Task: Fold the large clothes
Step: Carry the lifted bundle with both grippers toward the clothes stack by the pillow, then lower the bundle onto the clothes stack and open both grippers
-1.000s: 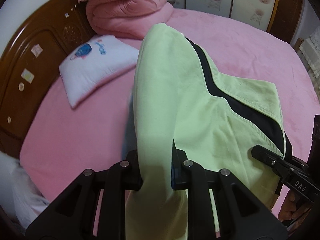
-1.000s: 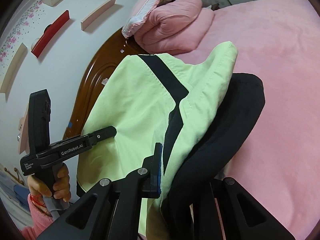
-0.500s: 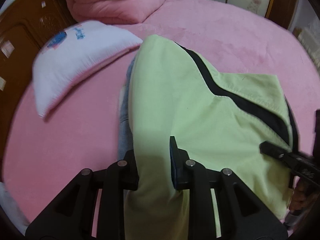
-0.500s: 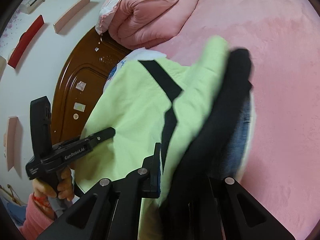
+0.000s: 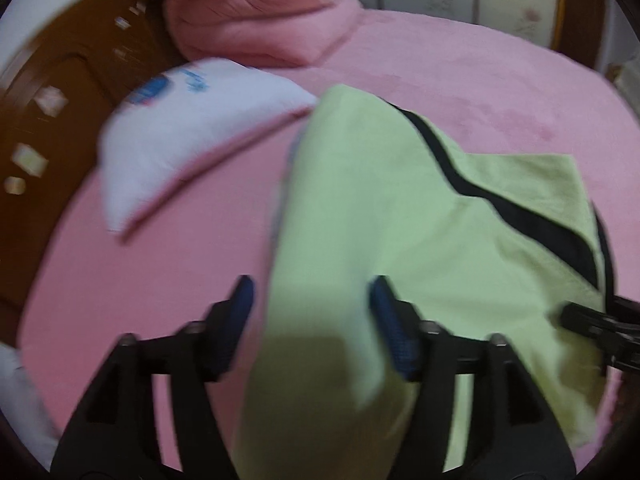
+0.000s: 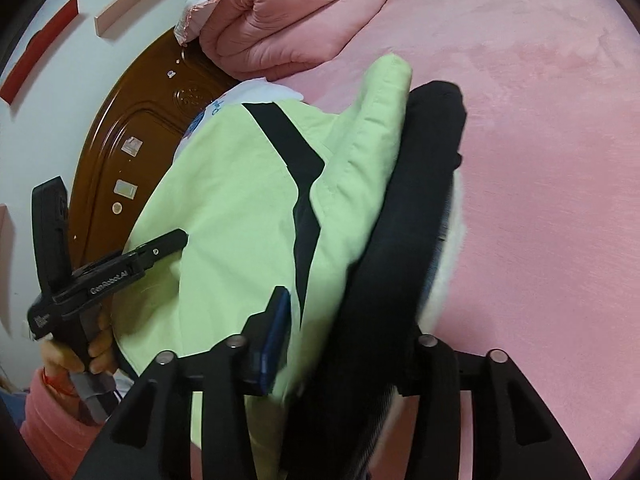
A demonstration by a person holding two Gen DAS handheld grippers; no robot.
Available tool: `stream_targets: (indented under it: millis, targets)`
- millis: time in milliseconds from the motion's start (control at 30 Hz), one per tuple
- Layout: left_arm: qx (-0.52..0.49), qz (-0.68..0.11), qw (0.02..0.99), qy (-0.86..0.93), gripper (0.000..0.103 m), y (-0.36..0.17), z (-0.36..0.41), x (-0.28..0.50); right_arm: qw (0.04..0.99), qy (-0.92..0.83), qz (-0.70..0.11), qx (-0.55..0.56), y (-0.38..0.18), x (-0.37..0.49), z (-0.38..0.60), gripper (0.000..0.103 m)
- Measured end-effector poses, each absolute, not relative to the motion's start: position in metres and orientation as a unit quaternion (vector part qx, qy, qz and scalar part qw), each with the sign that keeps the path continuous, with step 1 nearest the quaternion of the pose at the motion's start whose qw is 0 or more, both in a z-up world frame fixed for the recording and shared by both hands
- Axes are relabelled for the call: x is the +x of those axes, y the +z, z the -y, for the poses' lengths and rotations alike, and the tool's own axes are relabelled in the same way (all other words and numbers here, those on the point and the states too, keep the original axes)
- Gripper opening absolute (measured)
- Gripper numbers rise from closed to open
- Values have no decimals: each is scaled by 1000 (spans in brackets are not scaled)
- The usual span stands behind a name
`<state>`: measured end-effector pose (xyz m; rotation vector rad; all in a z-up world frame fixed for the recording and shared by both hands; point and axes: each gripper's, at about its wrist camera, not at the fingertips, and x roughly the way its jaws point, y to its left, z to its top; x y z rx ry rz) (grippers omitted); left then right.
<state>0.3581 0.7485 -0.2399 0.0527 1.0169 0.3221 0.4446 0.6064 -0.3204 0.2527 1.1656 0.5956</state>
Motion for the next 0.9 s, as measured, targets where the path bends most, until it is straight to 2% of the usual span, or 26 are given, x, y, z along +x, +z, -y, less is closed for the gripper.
stream_targets:
  millis: [33, 67, 100, 233, 300, 433, 667, 900]
  targets:
    - [28, -476, 863, 167, 68, -237, -743, 351, 789, 264, -544, 109, -317, 454, -613, 81]
    - [25, -470, 865, 175, 70, -235, -739, 346, 795, 247, -547, 93, -311, 446, -607, 92]
    - [21, -466, 865, 186, 73, -233, -733, 337, 802, 237, -542, 82, -299, 439, -598, 98]
    - [-2, -439, 868, 233, 75, -225, -705, 295, 816, 219, -530, 73, -274, 411, -558, 101]
    - [6, -408, 874, 262, 82, -217, -682, 271, 819, 206, -530, 72, -264, 398, -542, 102]
    - [-35, -387, 882, 266, 82, -204, -628, 221, 823, 188, -534, 50, -246, 360, -498, 102]
    - [-91, -425, 866, 248, 82, -205, -511, 142, 835, 148, -530, -11, -215, 261, -378, 103]
    - [-58, -496, 845, 192, 82, -221, -329, 47, 825, 116, -552, -39, -193, 129, -219, 103]
